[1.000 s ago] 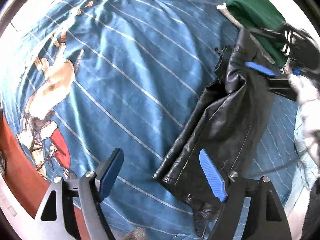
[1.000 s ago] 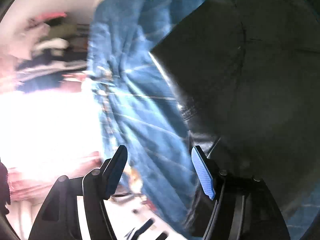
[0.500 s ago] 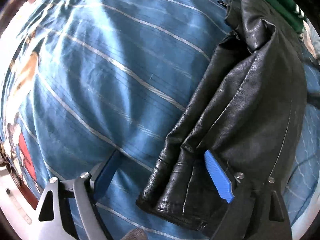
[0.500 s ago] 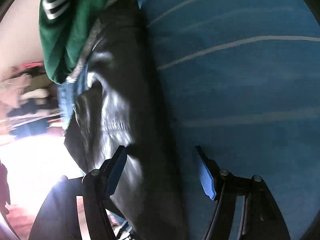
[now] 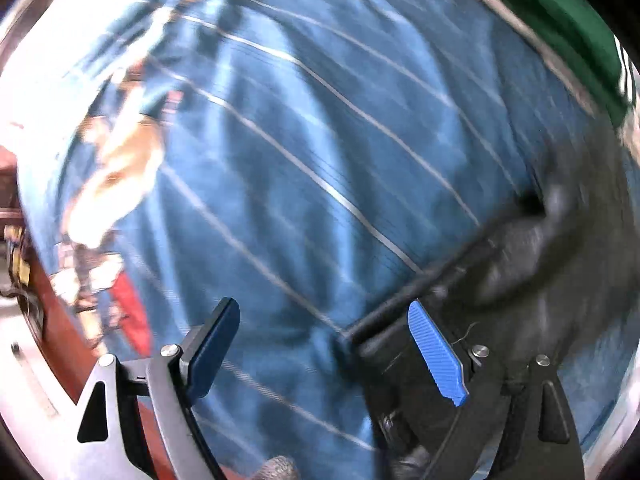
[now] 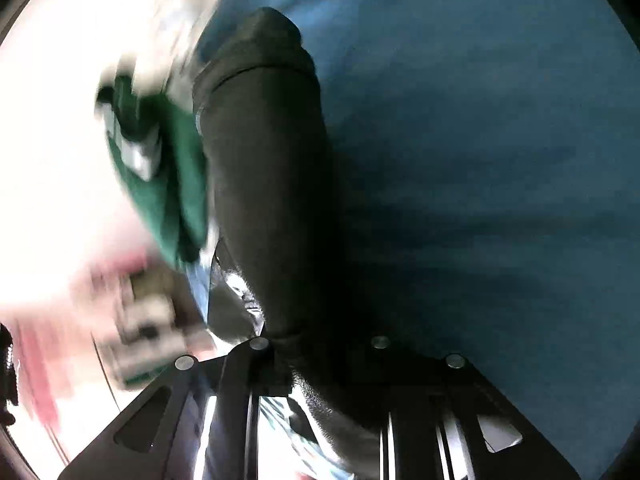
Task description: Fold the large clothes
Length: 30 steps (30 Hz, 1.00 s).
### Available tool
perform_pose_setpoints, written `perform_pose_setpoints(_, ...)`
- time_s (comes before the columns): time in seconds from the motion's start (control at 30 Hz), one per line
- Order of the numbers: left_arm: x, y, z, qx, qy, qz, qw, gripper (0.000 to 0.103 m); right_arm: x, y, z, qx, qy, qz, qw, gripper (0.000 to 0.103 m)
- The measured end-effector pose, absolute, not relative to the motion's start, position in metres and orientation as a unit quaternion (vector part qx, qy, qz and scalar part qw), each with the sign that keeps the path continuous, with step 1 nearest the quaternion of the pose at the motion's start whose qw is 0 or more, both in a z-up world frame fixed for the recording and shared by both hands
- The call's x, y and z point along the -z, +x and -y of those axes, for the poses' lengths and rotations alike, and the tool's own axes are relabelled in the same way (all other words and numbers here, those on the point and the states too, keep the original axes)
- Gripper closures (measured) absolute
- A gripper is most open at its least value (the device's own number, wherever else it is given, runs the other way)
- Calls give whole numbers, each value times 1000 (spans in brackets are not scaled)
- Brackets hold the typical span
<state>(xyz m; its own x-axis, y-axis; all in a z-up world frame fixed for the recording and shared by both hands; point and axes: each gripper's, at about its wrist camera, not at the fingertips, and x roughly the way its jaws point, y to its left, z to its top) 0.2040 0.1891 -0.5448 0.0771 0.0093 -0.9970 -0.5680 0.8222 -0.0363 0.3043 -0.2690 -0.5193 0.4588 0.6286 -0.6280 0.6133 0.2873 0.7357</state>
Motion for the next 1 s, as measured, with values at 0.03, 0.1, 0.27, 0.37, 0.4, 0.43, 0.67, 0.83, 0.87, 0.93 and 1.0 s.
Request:
perform_pose_setpoints(0.03,540,202,-194,-211,-218,-643,703,16,508,271,290,32,599,-512,615,85)
perform_pose_setpoints(0.1,534,201,-199,-214,-217,-637,708,16,490,202,322,106,593,-512,613,79)
perform_pose_setpoints(0.27,539,211,-187,-189,-228,-643,706,17,512,106,373,166,575,-594,538,49)
perform_pose_setpoints(0.37,548,224,-165,-166,-240,-648,703,17,511,92,381,162,533,-640,529,43)
perform_pose_setpoints(0.4,547,228,-154,-154,-243,-650,703,17,505,92,382,157,520,-646,537,43)
perform_pose_setpoints(0.43,550,232,-146,-146,-240,-654,703,17,497,93,383,156,505,-650,546,43)
perform_pose_setpoints(0.67,574,255,-106,-98,-201,-657,720,83,459,128,392,125,430,-658,605,43)
perform_pose_setpoints(0.83,543,267,-113,-122,-187,-619,753,95,445,174,357,75,399,-655,638,43)
perform_pose_setpoints(0.87,535,265,-117,-123,-191,-613,757,95,442,181,349,66,385,-658,644,43)
perform_pose_setpoints(0.93,529,266,-120,-120,-190,-606,763,95,439,196,327,41,365,-660,656,43)
perform_pose_setpoints(1.0,528,257,-127,-121,-189,-611,759,95,435,209,305,15,340,-668,662,43)
